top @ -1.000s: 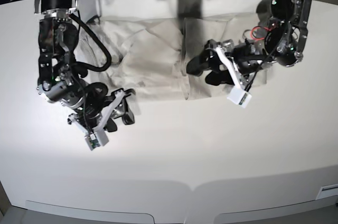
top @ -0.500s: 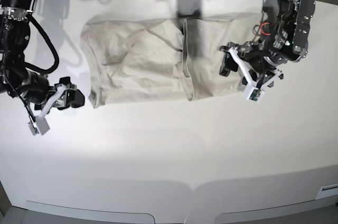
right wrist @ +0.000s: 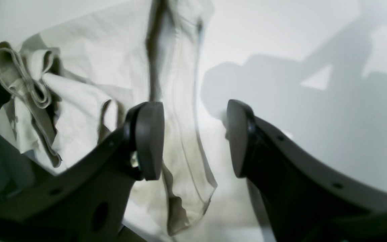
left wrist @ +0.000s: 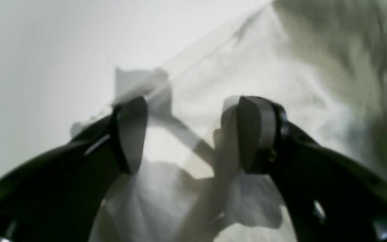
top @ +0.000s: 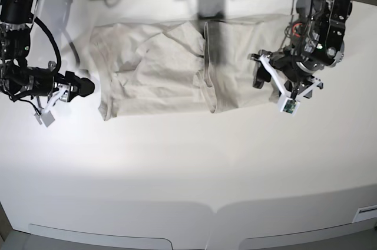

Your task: Fold the T-shirt properly

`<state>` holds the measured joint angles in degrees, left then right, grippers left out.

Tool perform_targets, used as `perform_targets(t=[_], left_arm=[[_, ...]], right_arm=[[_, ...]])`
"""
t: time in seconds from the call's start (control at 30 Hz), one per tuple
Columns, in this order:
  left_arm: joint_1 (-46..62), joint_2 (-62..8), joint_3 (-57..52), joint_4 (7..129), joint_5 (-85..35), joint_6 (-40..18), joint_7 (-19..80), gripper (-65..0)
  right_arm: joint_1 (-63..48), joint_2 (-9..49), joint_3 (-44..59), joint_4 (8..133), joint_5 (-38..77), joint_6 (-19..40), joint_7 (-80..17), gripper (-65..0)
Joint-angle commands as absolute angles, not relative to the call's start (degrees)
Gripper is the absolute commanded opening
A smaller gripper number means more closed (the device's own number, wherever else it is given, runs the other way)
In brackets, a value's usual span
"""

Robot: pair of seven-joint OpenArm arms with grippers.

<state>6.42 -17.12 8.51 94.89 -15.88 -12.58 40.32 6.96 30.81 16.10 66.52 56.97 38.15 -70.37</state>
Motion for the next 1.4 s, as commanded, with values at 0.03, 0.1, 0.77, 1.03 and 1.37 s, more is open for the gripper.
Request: perform_targets(t=[0.03, 0.1, 0.77, 1.03, 1.37], left_arm=[[5.6, -17.5, 8.2, 96.0, -16.1, -12.6, 38.9, -23.8], [5.6, -17.5, 8.2, 96.0, -16.1, -12.6, 38.9, -23.8], [5.6, -17.5, 8.2, 96.0, -16.1, -12.6, 38.9, -23.8], [5.5, -17.5, 8.2, 96.0, -16.1, -12.6, 38.9, -23.8], [5.6, -17.5, 8.2, 96.0, -16.1, -12.6, 39.0, -23.8]], right_arm=[[7.9, 32.1, 16.5, 65.5, 57.7, 39.2, -70.0, -34.6], [7.9, 31.9, 16.5, 64.6, 57.7, 39.9, -70.0, -34.6], [7.8, 29.5, 4.0, 61.3, 57.7, 40.0, -70.0, -34.6], [7.8, 25.1, 3.2, 61.3, 58.1, 40.0, -70.0, -34.6], [7.8, 24.7, 3.2, 61.3, 57.0, 40.0, -63.3, -65.0]])
